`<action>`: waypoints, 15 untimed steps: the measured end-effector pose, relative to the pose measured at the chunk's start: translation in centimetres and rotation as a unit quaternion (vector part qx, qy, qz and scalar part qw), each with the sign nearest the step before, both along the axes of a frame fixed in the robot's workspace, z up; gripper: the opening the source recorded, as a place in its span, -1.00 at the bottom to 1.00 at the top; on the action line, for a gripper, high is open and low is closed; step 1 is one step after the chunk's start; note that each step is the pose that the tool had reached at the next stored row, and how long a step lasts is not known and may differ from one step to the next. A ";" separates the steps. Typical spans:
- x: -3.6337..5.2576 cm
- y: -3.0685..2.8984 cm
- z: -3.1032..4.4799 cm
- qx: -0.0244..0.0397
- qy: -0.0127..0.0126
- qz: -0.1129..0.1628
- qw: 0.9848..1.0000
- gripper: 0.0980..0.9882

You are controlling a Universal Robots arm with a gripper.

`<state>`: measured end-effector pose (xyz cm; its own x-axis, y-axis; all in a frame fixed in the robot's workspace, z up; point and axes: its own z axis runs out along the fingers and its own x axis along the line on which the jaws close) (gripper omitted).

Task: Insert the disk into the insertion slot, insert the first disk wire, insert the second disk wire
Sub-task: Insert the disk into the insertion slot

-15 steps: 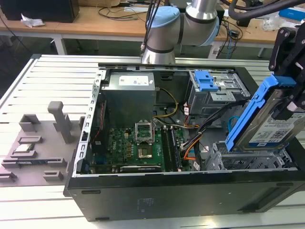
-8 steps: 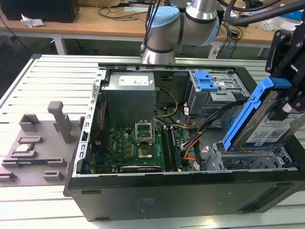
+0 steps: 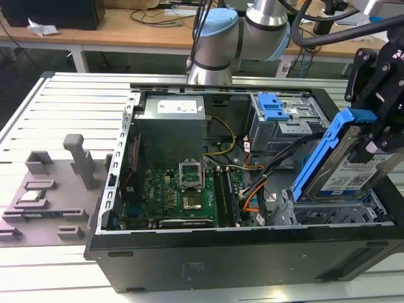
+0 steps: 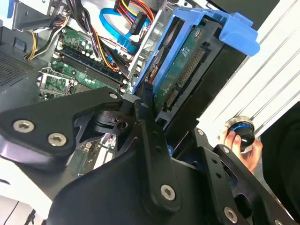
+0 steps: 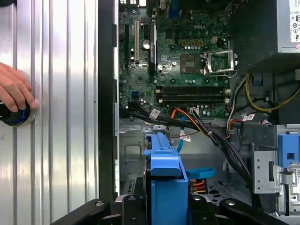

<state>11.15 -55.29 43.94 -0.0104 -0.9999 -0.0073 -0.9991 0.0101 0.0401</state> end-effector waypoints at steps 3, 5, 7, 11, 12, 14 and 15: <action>-0.01 0.20 -0.17 0.000 0.000 0.000 1.000 -0.41; -0.07 0.27 -0.43 0.000 0.000 0.000 1.000 -0.41; -0.10 0.28 -0.89 0.000 0.000 0.000 1.000 -0.41; -0.11 0.28 -1.59 0.000 0.000 0.000 1.000 -0.41; -0.11 0.28 -1.76 0.000 0.000 0.000 1.000 -0.41; -0.11 0.28 -2.07 0.000 0.000 0.000 1.000 -0.41; -0.11 0.28 -2.22 0.000 0.000 0.000 1.000 -0.41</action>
<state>11.04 -55.01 41.72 -0.0103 -0.9999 -0.0074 -0.9991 0.0100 0.0400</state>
